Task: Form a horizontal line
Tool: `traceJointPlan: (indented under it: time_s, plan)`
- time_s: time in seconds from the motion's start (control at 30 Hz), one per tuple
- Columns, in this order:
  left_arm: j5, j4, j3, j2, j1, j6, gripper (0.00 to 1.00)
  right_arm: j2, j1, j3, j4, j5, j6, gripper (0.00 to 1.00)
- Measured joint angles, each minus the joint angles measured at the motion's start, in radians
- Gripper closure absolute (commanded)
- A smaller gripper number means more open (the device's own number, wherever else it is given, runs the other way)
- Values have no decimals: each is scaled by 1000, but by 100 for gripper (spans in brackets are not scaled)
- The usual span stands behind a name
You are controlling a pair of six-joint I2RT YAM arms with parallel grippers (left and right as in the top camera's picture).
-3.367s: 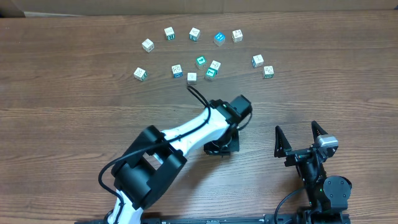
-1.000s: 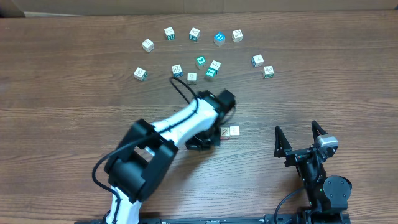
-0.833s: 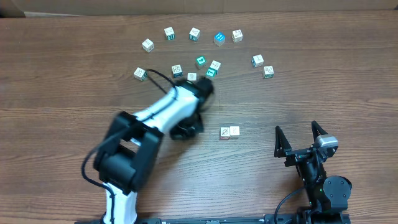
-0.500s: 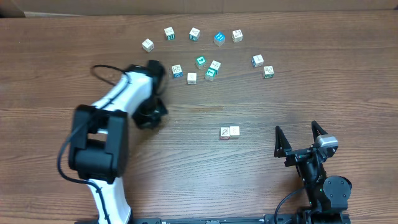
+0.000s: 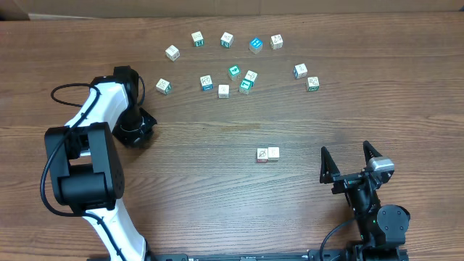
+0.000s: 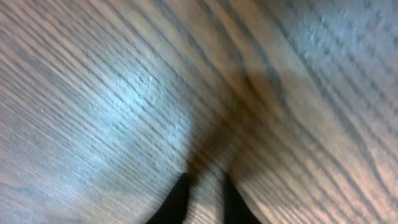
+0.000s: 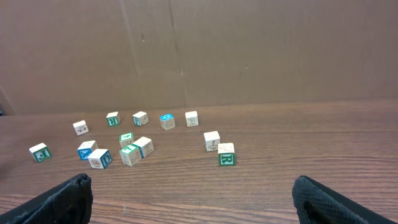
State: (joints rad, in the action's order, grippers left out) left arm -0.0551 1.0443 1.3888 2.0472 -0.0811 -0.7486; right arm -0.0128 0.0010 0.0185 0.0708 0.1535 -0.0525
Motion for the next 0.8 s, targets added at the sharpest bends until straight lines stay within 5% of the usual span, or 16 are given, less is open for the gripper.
traceJointPlan:
  time_s: [0.07, 0.8]
  plan:
    - [-7, 0, 0, -5, -2, 0, 1, 0, 0, 0, 0, 0, 0, 0]
    - [-10, -1, 0, -13, -2, 0, 0, 0, 0, 0, 0, 0, 0, 0]
